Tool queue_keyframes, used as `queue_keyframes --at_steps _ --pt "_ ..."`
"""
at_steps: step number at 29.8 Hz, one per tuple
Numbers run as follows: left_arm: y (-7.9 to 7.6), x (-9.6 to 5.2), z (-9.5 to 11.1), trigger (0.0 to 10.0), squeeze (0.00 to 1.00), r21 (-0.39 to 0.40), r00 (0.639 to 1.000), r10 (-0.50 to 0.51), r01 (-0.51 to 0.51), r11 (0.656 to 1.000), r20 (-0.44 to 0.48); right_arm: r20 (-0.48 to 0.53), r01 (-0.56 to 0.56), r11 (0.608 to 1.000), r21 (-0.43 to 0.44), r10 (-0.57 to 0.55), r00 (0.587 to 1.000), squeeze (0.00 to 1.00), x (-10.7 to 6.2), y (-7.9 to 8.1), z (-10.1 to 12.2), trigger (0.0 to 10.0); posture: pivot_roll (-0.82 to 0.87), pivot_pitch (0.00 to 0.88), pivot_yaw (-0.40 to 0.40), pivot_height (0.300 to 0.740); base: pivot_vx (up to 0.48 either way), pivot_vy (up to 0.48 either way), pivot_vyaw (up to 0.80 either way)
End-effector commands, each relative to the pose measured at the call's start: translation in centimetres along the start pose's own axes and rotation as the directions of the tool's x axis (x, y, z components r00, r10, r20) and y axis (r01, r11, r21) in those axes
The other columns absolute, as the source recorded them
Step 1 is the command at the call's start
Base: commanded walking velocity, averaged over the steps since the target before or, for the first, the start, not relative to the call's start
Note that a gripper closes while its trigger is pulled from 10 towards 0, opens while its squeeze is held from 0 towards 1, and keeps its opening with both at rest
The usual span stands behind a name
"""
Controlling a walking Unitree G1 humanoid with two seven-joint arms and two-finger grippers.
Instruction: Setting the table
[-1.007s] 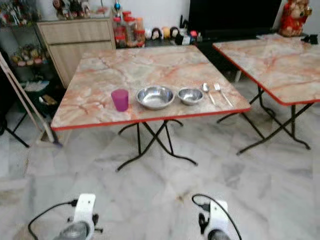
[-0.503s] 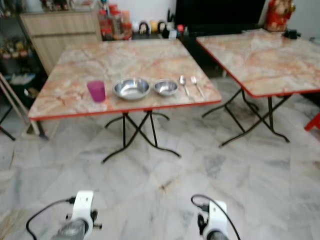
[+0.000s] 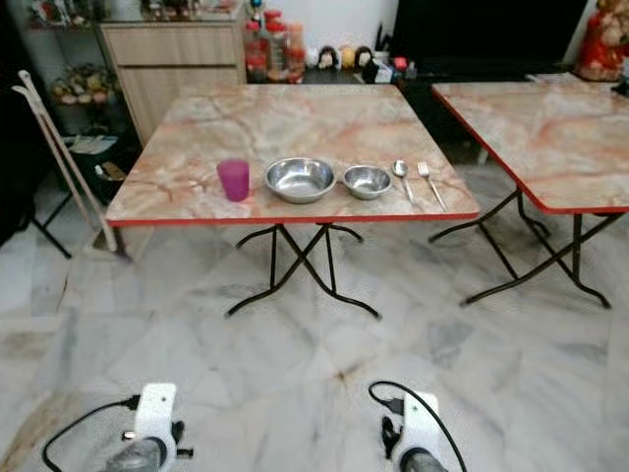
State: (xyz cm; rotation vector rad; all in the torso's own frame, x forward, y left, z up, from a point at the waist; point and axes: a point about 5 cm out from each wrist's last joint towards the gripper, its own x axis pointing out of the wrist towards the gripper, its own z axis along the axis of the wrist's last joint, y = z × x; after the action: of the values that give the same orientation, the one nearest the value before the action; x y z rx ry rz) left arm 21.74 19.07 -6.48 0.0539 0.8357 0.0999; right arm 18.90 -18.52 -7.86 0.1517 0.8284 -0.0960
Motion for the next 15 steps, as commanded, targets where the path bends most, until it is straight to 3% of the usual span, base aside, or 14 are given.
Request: queue_keyframes --at_steps 1,8,13,15 --pt "-0.93 0.06 0.19 10.0 0.0 -0.001 1.0 -0.023 0.023 1.0 -0.004 0.013 0.02 1.0 0.002 -0.02 1.0 0.0 0.0 -0.75 0.45 10.0 -0.01 0.0 -0.029 0.728 0.322 0.0 0.0" --pt "-1.02 0.08 0.25 10.0 0.0 -0.002 1.0 -0.028 0.028 1.0 -0.004 0.021 0.016 0.999 -0.032 -0.015 1.0 0.0 0.05 -0.65 0.65 10.0 -0.01 0.0 -0.028 0.728 0.326 0.0 0.0" --pt "-1.11 0.09 0.29 10.0 0.0 -0.004 1.0 -0.03 0.03 1.0 -0.004 0.02 0.014 1.0 -0.019 -0.014 1.0 0.0 0.05 -0.66 0.66 10.0 -0.01 0.0 -0.03 0.728 0.322 0.0 0.77" --pt "-1.16 0.09 0.29 10.0 0.0 -0.005 0.999 -0.031 0.031 0.999 -0.005 0.023 0.017 1.0 -0.011 -0.017 1.0 0.0 0.05 -0.76 0.72 10.0 -0.02 0.0 -0.03 0.728 0.322 0.0 0.0"
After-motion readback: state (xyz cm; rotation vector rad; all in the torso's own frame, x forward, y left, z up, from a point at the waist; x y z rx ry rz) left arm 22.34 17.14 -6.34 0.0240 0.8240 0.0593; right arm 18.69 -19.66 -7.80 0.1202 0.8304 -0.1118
